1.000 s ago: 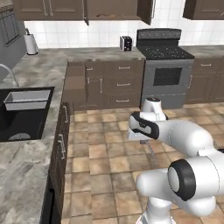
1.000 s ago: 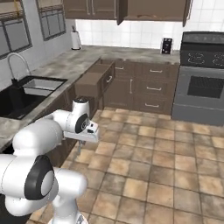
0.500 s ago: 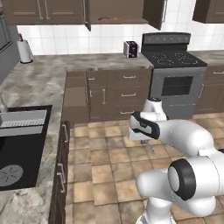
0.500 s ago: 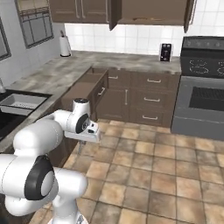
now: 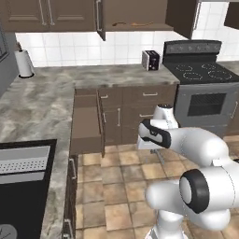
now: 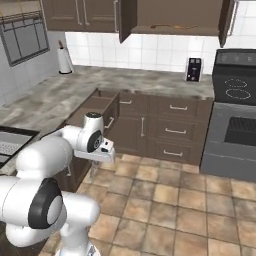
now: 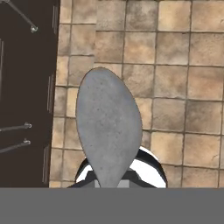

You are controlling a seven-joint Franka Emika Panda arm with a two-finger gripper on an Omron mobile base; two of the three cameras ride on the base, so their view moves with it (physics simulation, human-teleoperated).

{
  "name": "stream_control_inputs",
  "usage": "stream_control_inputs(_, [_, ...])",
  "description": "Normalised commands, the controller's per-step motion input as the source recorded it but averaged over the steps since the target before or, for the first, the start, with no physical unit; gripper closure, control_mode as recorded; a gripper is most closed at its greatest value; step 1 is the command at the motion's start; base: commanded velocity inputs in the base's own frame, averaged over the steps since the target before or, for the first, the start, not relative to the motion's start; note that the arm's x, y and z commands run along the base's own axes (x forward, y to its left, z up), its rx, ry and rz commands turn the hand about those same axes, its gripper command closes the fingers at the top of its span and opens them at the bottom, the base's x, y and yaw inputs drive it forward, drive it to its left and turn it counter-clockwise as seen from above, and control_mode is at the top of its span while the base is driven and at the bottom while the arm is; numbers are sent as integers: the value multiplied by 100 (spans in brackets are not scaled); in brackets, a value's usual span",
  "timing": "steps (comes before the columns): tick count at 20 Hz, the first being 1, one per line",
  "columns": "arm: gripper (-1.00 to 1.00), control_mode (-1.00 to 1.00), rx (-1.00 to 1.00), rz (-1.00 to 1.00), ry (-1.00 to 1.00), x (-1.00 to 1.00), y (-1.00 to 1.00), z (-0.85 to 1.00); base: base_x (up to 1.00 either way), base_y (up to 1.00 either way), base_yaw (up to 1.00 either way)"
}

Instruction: Organize the utensils by type. Pick up the wooden spoons from the counter and place them in the open cabinet. Then pick up the metallic utensils from the counter and place them in the open drawer.

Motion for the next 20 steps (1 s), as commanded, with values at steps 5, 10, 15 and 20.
stream_control_inputs(5, [100,100,0,0,0,0,0,0,90,41,23])
stream_control_inputs(10, [100,100,0,0,0,0,0,0,77,24,21])
stream_control_inputs(15, [100,100,0,0,0,0,0,0,68,11,10])
stream_control_inputs(20, [100,100,0,0,0,0,0,0,34,22,6])
